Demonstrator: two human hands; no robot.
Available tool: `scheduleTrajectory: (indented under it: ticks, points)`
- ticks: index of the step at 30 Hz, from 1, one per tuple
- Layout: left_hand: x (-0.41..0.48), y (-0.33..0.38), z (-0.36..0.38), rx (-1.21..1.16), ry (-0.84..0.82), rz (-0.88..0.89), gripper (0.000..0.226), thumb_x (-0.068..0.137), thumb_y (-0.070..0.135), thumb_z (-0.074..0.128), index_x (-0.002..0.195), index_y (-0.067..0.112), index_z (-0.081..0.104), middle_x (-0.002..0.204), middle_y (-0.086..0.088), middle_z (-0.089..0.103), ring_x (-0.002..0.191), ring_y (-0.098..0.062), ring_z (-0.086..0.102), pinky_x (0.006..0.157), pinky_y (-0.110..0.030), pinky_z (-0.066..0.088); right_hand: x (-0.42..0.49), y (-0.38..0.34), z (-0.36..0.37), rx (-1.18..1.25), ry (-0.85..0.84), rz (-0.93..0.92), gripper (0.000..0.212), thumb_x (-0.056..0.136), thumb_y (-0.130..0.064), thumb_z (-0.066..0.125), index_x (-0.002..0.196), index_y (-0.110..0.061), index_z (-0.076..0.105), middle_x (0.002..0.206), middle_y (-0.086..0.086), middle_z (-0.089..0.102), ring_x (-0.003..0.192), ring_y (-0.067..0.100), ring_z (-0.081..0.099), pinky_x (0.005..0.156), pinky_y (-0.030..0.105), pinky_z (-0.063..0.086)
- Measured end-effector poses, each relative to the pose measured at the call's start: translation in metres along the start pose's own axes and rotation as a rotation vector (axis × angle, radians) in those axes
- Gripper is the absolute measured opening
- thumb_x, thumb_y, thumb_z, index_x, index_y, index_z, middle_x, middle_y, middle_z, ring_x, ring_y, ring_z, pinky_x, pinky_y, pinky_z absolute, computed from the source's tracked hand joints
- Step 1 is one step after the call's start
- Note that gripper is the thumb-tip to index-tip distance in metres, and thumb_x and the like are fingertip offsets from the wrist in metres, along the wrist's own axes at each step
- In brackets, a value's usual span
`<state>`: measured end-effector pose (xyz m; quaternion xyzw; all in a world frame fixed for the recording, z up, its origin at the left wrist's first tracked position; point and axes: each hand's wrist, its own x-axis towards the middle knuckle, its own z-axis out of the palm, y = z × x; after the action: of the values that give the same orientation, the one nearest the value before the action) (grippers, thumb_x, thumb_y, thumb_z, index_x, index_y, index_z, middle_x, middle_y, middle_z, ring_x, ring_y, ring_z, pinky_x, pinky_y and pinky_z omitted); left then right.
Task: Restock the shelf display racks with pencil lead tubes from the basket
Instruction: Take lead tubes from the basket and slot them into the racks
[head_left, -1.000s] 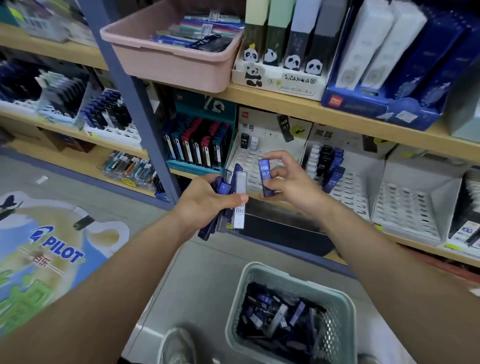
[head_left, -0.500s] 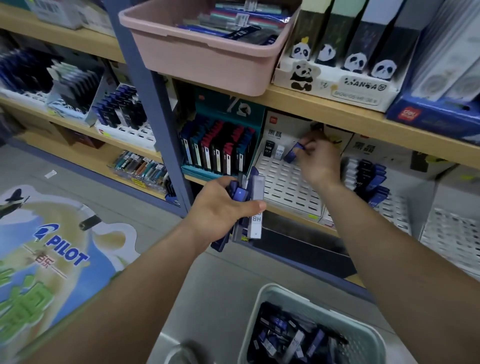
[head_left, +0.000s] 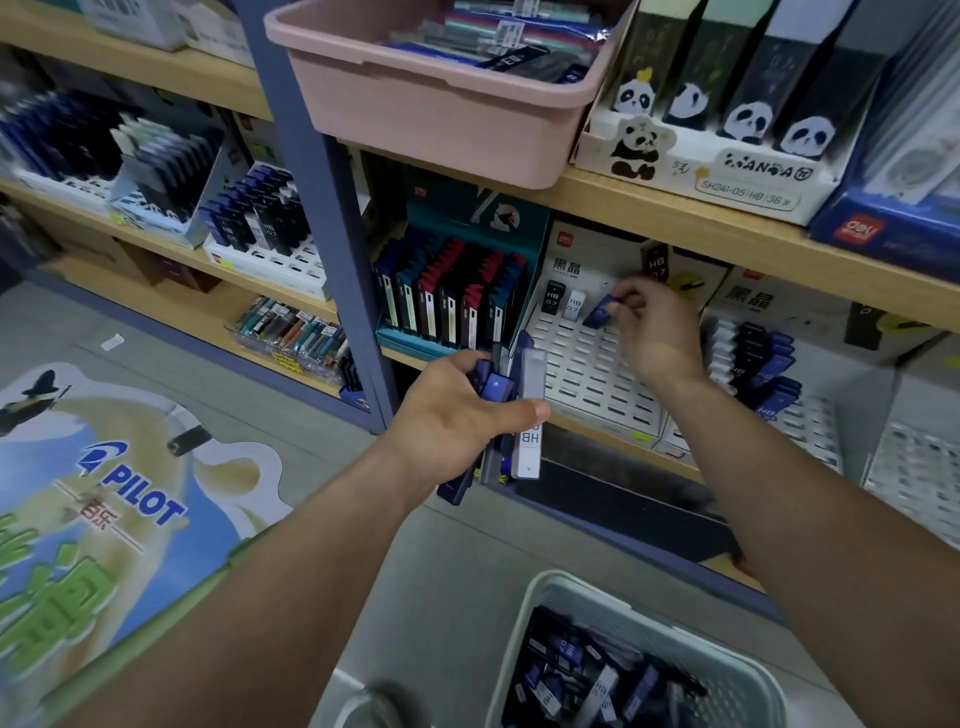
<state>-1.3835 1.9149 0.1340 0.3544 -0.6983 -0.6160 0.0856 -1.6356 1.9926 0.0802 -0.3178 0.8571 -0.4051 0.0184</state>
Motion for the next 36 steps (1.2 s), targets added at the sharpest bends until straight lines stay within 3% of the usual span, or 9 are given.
scheduleTrajectory:
  ticks: [9, 15, 17, 19, 23, 26, 29, 33, 36]
  points:
    - [-0.001, 0.000, 0.001, -0.028, -0.017, -0.001, 0.041, 0.073, 0.033, 0.088, 0.105, 0.015, 0.070, 0.096, -0.010, 0.074, 0.090, -0.023, 0.072, 0.091, -0.040, 0.058, 0.001, 0.000, 0.005, -0.154, 0.004, -0.149, 0.023, 0.098, -0.010, 0.057, 0.117, -0.009, 0.070, 0.108, 0.011, 0.072, 0.095, 0.025, 0.066, 0.086, 0.028, 0.050]
    - [0.000, -0.001, 0.001, -0.036, -0.031, 0.007, 0.041, 0.073, 0.033, 0.088, 0.106, 0.016, 0.071, 0.097, -0.006, 0.076, 0.092, -0.021, 0.072, 0.091, -0.037, 0.057, -0.011, -0.007, -0.003, -0.141, -0.077, -0.105, 0.034, 0.095, -0.010, 0.058, 0.128, -0.010, 0.066, 0.115, 0.012, 0.066, 0.095, 0.022, 0.066, 0.092, 0.029, 0.052]
    - [-0.001, -0.001, 0.002, -0.041, -0.019, 0.006, 0.043, 0.072, 0.032, 0.088, 0.106, 0.014, 0.070, 0.098, -0.010, 0.074, 0.092, -0.024, 0.072, 0.090, -0.036, 0.058, -0.031, -0.022, -0.014, -0.057, -0.069, -0.095, 0.030, 0.094, -0.013, 0.061, 0.123, -0.015, 0.067, 0.107, 0.003, 0.066, 0.087, 0.013, 0.064, 0.085, 0.027, 0.052]
    - [-0.001, 0.001, 0.003, -0.051, -0.010, 0.008, 0.041, 0.073, 0.030, 0.088, 0.106, 0.014, 0.069, 0.097, -0.011, 0.073, 0.089, -0.023, 0.072, 0.085, -0.032, 0.058, -0.062, -0.042, -0.028, 0.191, -0.172, -0.028, 0.019, 0.095, -0.013, 0.062, 0.112, -0.019, 0.069, 0.093, -0.002, 0.071, 0.082, 0.011, 0.067, 0.080, 0.027, 0.056]
    - [-0.004, 0.005, 0.008, -0.116, -0.018, 0.019, 0.047, 0.075, 0.023, 0.087, 0.116, 0.013, 0.066, 0.084, 0.004, 0.075, 0.078, -0.009, 0.071, 0.074, -0.022, 0.057, -0.122, -0.070, -0.050, 0.641, -0.480, 0.147, 0.018, 0.097, -0.012, 0.059, 0.112, -0.016, 0.067, 0.087, 0.008, 0.073, 0.078, 0.027, 0.073, 0.074, 0.038, 0.061]
    - [-0.008, 0.007, 0.012, -0.158, -0.028, 0.052, 0.039, 0.079, 0.014, 0.083, 0.114, 0.009, 0.066, 0.074, 0.010, 0.074, 0.069, -0.003, 0.070, 0.064, -0.016, 0.053, -0.144, -0.076, -0.052, 0.734, -0.495, 0.176, 0.028, 0.085, -0.016, 0.072, 0.112, -0.018, 0.064, 0.088, 0.005, 0.071, 0.079, 0.028, 0.071, 0.074, 0.044, 0.062]
    - [-0.011, 0.009, 0.018, -0.152, -0.034, 0.067, 0.037, 0.079, 0.015, 0.083, 0.112, 0.010, 0.067, 0.084, 0.002, 0.077, 0.077, -0.009, 0.073, 0.071, -0.022, 0.055, -0.150, -0.074, -0.047, 0.702, -0.442, 0.160, 0.038, 0.078, -0.010, 0.080, 0.109, -0.019, 0.062, 0.081, 0.000, 0.068, 0.073, 0.024, 0.067, 0.070, 0.040, 0.062]
    - [-0.010, 0.010, 0.025, -0.147, -0.034, 0.061, 0.040, 0.078, 0.018, 0.084, 0.114, 0.012, 0.067, 0.092, -0.004, 0.077, 0.080, -0.013, 0.073, 0.074, -0.025, 0.057, -0.150, -0.069, -0.048, 0.740, -0.426, 0.189, 0.034, 0.084, -0.001, 0.074, 0.107, -0.025, 0.064, 0.081, -0.003, 0.067, 0.072, 0.016, 0.064, 0.065, 0.033, 0.057]
    - [-0.006, 0.011, 0.026, -0.132, 0.003, 0.054, 0.042, 0.077, 0.022, 0.085, 0.114, 0.013, 0.067, 0.086, 0.000, 0.075, 0.077, -0.011, 0.072, 0.071, -0.024, 0.057, -0.150, -0.059, -0.055, 0.751, -0.396, 0.220, 0.033, 0.092, 0.000, 0.064, 0.114, -0.025, 0.069, 0.084, -0.004, 0.069, 0.072, 0.010, 0.060, 0.067, 0.029, 0.052]
